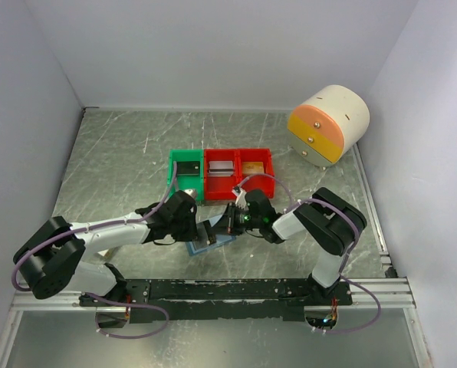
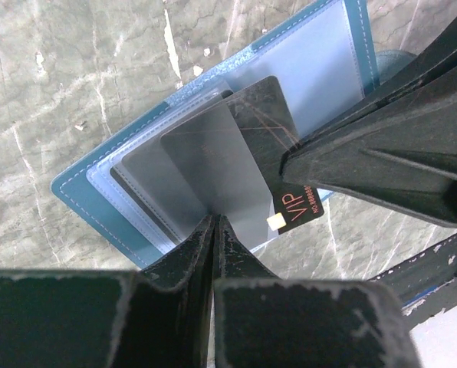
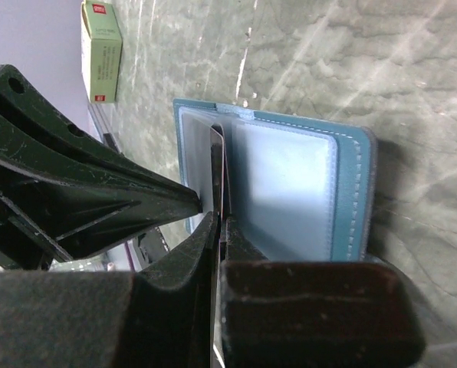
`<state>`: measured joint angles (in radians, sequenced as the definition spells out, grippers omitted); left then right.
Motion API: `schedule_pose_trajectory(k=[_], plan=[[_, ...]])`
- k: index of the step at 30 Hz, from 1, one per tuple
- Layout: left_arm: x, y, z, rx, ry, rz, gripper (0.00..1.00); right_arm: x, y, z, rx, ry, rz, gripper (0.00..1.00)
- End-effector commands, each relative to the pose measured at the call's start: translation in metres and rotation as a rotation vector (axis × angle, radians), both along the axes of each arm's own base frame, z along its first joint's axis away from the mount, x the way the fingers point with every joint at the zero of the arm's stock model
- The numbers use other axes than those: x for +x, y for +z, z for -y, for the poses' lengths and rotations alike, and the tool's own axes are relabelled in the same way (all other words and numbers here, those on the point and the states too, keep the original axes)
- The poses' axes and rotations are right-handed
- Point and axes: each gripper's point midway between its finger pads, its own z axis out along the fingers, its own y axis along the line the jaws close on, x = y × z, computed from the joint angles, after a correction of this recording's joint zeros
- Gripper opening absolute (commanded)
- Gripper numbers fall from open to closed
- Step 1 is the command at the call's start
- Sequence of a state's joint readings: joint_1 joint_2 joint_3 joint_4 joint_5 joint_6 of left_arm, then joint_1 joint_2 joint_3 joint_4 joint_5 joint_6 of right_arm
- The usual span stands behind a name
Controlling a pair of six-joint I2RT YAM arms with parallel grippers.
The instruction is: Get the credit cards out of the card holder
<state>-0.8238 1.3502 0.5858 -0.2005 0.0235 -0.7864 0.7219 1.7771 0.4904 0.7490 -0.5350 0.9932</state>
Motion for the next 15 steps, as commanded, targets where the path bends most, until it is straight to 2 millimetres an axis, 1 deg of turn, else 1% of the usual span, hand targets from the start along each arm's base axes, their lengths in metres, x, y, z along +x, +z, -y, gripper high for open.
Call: schedule_pose_trajectory(k=[1, 6, 12, 15], plan=[[-0.004, -0.0108, -0.0071, 0.044, 0.007, -0.011, 0.11, -0.0017, -0.0045, 0.0126, 0.003, 0.002, -0.008, 0.0], [-0.0032, -0.0106, -0.0056, 0.039, 0.017, -0.008, 0.11, -0.0025, -0.003, 0.0113, 0.023, 0.016, -0.009, 0.0], [-0.0041, -0.0107, 0.0007, 0.019, 0.007, -0.009, 0.11, -0.0032, 0.0007, 0.0069, 0.049, 0.028, -0.01, 0.18], [-0.0042, -0.0118, 0.0018, 0.024, 0.01, -0.015, 0.1, -0.0043, -0.0002, 0.0042, 0.065, 0.033, -0.022, 0.21]])
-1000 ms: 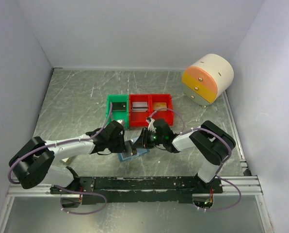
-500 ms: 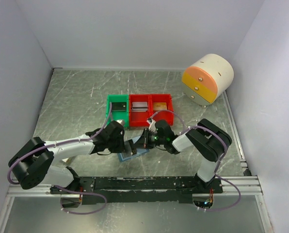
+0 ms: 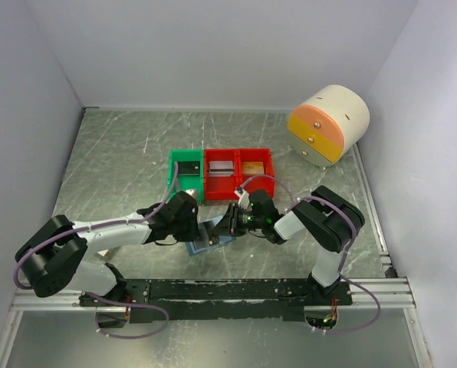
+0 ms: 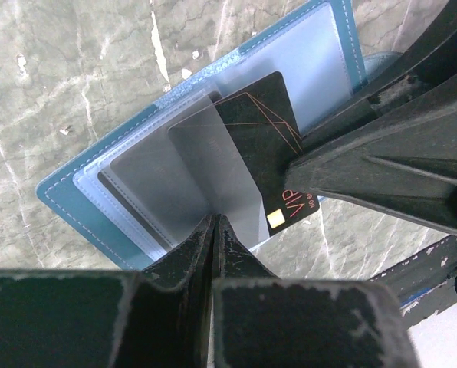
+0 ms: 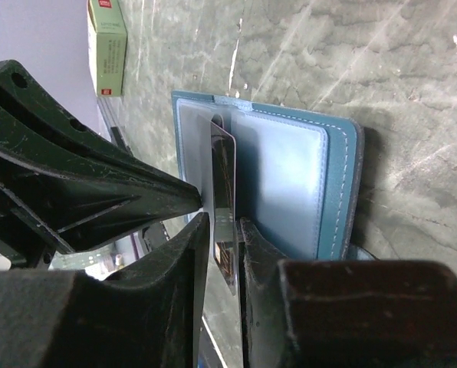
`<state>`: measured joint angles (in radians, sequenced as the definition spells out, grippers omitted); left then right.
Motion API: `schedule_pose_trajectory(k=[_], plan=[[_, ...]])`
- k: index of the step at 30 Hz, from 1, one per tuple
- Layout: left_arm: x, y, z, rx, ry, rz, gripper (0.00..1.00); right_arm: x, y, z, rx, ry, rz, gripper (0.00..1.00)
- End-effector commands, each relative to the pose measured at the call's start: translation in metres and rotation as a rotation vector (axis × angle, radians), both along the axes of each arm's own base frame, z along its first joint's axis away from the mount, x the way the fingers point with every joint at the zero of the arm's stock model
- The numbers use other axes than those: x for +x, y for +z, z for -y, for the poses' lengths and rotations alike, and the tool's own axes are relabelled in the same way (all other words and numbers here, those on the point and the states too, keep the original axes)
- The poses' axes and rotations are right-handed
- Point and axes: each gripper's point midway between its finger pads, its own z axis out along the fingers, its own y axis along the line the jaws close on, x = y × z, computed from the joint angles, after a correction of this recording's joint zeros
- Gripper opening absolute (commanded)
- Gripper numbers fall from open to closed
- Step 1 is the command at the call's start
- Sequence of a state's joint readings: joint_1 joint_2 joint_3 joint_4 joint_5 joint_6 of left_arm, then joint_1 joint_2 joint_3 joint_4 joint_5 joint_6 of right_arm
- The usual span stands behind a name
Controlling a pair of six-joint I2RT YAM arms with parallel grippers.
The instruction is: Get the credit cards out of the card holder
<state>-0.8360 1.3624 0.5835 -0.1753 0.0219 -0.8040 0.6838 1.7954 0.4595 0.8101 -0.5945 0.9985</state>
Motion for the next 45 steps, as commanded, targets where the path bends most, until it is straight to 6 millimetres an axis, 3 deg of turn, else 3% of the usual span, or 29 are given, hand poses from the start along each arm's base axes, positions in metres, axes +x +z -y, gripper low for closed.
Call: schedule_pose_trajectory(k=[1, 10, 19, 33, 43, 45], plan=[[-0.003, -0.01, -0.002, 0.03, 0.007, -0.014, 0.1, -0.005, 0.003, -0.006, 0.053, 0.027, -0.011, 0.22], [-0.004, -0.011, -0.001, 0.04, 0.009, -0.014, 0.1, -0.005, 0.0, -0.011, 0.088, 0.018, -0.035, 0.19], [-0.004, -0.011, -0.003, 0.049, 0.01, -0.014, 0.09, -0.005, -0.002, -0.01, 0.069, 0.022, -0.034, 0.0], [-0.003, -0.006, -0.01, 0.067, 0.024, 0.004, 0.1, 0.004, 0.005, 0.008, -0.026, -0.036, 0.04, 0.0], [0.004, 0.021, -0.014, 0.05, 0.038, 0.078, 0.21, 0.022, 0.036, 0.023, -0.041, -0.159, 0.172, 0.0], [0.004, 0.028, -0.015, 0.037, 0.047, 0.092, 0.27, 0.023, 0.043, 0.026, -0.032, -0.179, 0.206, 0.0]])
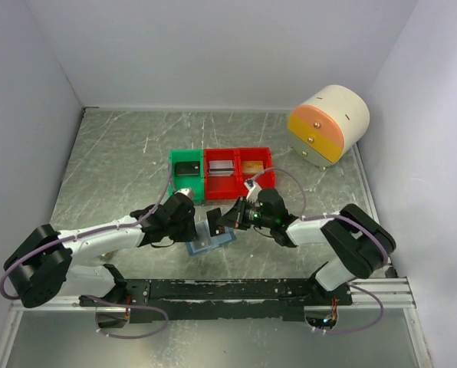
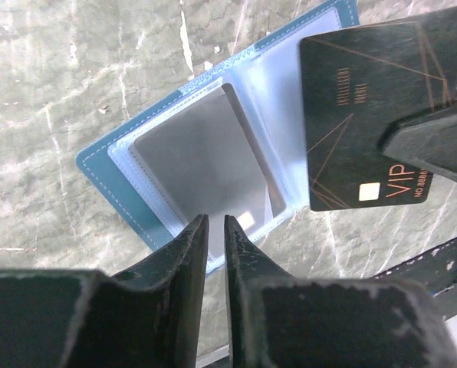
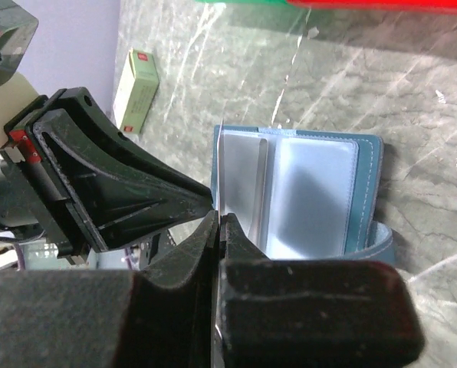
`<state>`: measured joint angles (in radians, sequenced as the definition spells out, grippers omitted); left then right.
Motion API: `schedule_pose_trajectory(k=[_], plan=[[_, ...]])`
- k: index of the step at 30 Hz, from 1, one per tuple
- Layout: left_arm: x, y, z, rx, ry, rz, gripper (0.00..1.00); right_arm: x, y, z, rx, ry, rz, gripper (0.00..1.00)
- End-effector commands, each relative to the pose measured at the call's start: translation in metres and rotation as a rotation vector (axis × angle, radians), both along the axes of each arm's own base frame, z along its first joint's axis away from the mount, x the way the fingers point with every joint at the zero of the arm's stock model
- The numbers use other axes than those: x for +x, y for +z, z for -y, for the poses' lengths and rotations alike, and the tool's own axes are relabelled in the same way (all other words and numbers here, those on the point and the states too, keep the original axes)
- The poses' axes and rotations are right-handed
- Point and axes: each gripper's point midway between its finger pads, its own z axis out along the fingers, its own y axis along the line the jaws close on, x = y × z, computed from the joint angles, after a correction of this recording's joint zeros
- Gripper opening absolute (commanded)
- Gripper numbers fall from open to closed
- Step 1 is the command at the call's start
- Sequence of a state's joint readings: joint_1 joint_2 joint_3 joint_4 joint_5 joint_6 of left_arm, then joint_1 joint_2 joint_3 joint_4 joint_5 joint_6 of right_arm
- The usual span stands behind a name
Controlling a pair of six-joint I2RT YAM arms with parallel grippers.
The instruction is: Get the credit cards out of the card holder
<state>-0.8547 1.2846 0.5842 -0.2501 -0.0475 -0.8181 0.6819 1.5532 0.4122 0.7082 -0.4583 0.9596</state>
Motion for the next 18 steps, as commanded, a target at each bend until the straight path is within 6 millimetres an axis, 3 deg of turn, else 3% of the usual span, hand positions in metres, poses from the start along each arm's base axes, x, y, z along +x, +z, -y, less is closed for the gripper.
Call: schedule_pose_trajectory(k=[1, 5, 11, 16, 18], plan=[[0.005, 0.021, -0.002, -0.012, 0.008, 0.058, 0.31, 0.009, 0.006, 0.014, -0.024, -0.081, 0.075, 0.0], [0.01, 0.043, -0.001, -0.05, 0.018, 0.111, 0.45, 0.009, 0.02, 0.018, -0.003, -0.092, 0.146, 0.0], [0.029, 0.078, -0.03, 0.052, 0.11, 0.225, 0.82, 0.008, 0.042, 0.027, 0.008, -0.111, 0.317, 0.0], [0.039, 0.102, -0.053, 0.135, 0.16, 0.277, 0.99, 0.002, 0.064, 0.032, -0.016, -0.117, 0.481, 0.0], [0.046, 0.113, -0.059, 0.153, 0.17, 0.291, 1.0, -0.001, 0.074, 0.033, -0.023, -0.126, 0.542, 0.0]])
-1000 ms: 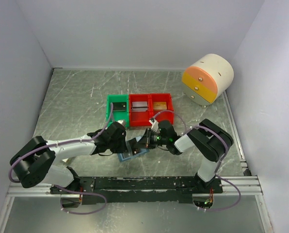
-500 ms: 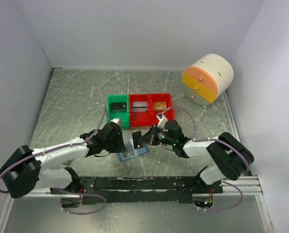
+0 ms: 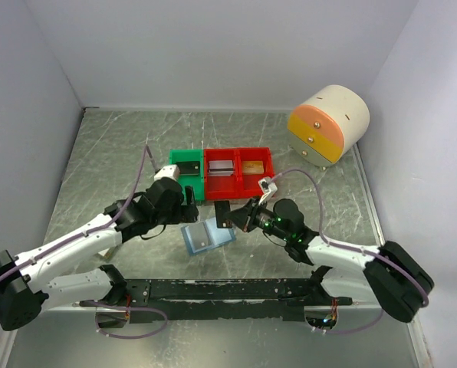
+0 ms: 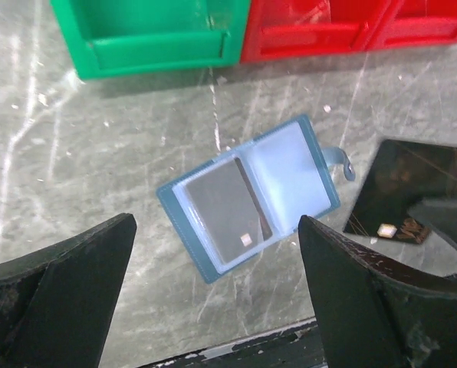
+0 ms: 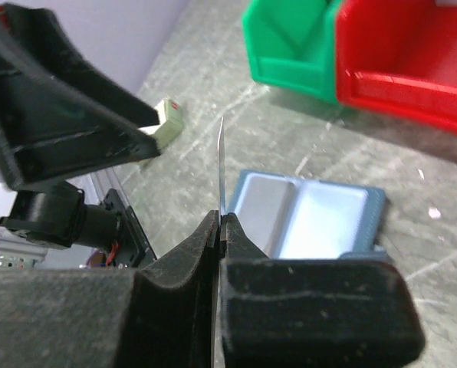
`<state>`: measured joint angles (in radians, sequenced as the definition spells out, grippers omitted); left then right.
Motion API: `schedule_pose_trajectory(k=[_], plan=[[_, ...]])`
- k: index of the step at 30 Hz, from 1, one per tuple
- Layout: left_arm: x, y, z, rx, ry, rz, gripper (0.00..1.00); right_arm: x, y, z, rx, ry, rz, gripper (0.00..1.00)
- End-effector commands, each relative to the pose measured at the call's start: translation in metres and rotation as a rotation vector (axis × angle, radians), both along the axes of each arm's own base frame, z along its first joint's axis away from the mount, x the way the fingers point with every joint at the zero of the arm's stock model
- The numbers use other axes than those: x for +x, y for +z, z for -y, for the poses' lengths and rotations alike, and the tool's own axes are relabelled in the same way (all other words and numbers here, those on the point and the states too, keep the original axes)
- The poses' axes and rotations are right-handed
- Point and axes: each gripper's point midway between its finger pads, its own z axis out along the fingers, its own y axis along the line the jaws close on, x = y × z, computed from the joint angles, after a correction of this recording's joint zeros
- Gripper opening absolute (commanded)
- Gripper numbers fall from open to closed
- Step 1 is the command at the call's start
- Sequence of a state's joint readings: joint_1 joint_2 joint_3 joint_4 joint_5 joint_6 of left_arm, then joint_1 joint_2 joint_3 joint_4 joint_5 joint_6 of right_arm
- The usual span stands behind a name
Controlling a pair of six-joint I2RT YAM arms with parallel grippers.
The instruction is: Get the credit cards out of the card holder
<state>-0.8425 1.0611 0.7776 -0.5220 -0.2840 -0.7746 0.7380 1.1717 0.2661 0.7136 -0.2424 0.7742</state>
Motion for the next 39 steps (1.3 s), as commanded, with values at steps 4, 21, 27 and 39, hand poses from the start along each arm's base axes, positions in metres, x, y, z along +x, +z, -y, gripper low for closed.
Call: schedule_pose_trajectory(k=[4, 21, 27, 39], plan=[[0.028, 0.029, -0.048, 0.156, 0.082, 0.034, 1.0, -0.003, 0.022, 0.007, -0.099, -0.048, 0.24, 0.0], [0.073, 0.045, -0.194, 0.262, 0.475, 0.1, 1.0, -0.028, 0.027, -0.011, -0.24, 0.048, 0.468, 0.0], [0.067, 0.044, -0.189, 0.232, 0.452, 0.104, 1.0, -0.024, 0.038, -0.007, -0.218, 0.003, 0.526, 0.0], [0.059, 0.062, -0.21, 0.265, 0.57, 0.158, 1.0, 0.019, 0.056, -0.053, -0.548, 0.088, 0.823, 0.0]])
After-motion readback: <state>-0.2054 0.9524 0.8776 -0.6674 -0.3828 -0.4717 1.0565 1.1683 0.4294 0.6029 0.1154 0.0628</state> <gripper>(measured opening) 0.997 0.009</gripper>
